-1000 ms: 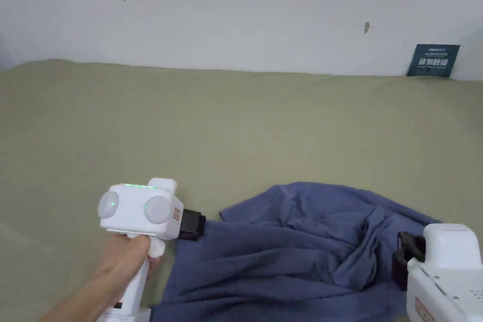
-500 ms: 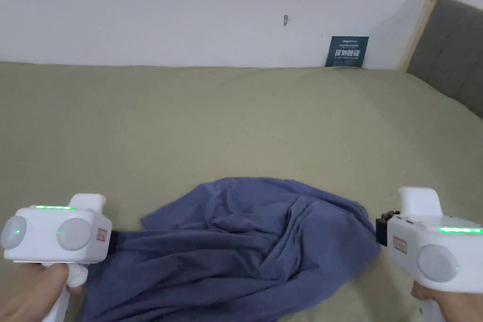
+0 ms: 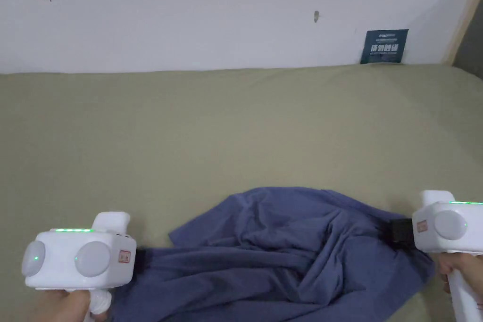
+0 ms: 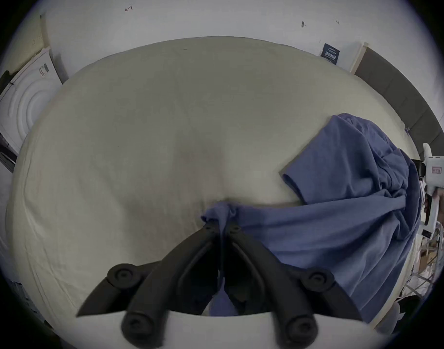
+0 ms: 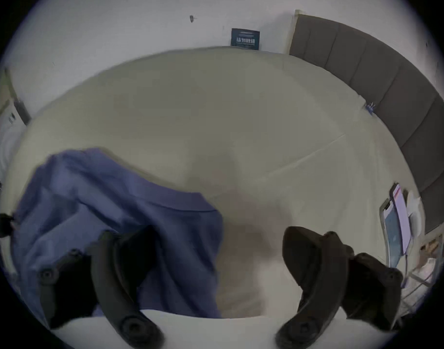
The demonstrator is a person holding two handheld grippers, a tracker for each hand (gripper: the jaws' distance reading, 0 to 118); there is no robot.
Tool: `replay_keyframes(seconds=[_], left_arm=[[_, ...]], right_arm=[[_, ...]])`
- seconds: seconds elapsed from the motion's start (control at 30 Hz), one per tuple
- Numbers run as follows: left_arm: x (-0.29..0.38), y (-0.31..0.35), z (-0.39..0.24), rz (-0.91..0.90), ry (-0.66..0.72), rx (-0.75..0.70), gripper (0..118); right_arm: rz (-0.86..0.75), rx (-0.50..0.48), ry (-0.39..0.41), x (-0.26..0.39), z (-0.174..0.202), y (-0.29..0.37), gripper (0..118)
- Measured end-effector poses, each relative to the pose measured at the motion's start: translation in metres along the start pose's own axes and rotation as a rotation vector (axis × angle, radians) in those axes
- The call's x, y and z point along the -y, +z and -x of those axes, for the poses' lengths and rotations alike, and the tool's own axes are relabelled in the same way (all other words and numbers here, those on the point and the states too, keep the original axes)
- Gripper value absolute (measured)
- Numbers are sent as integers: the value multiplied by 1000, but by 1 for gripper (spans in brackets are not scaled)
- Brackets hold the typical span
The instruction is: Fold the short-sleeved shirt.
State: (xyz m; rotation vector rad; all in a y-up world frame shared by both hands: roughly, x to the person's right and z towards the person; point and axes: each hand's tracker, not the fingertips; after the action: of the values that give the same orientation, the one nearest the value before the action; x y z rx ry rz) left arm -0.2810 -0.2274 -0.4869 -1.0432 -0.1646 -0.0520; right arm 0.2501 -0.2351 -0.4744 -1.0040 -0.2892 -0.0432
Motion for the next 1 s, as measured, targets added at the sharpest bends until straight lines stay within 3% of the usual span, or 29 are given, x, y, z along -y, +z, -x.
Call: replay_keyframes(seconds=[0.03, 0.07, 0.1, 0.13, 0.3, 0.47, 0.6, 0.7, 1.0], left_arm=[[1, 0, 0, -2, 2, -2, 2], [1, 1, -1, -2, 6, -1, 2], [1, 3, -1, -4, 8, -3, 2], [0, 7, 0, -6, 21, -3, 2], [-1, 79, 23, -119, 123, -17, 2], [3, 189, 65, -252, 100, -103, 2], [10, 272, 88, -347, 117, -166, 2], [12, 325, 95, -407, 126, -189, 2], [-22, 392, 89, -546, 113, -332, 2]], right_arm=[[1, -7, -12, -2, 0, 5, 93], [-10, -50, -13, 1, 2, 18, 60], [-44, -67, -6, 6, 7, 34, 12], [-79, -67, 16, 7, 11, 48, 4], [-196, -83, 34, 7, -3, 100, 4], [-315, -162, -9, 2, -23, 192, 4], [-445, -202, -6, 14, -8, 284, 4], [-470, -250, -30, -3, -12, 318, 4], [-604, -240, -25, -50, 9, 380, 4]])
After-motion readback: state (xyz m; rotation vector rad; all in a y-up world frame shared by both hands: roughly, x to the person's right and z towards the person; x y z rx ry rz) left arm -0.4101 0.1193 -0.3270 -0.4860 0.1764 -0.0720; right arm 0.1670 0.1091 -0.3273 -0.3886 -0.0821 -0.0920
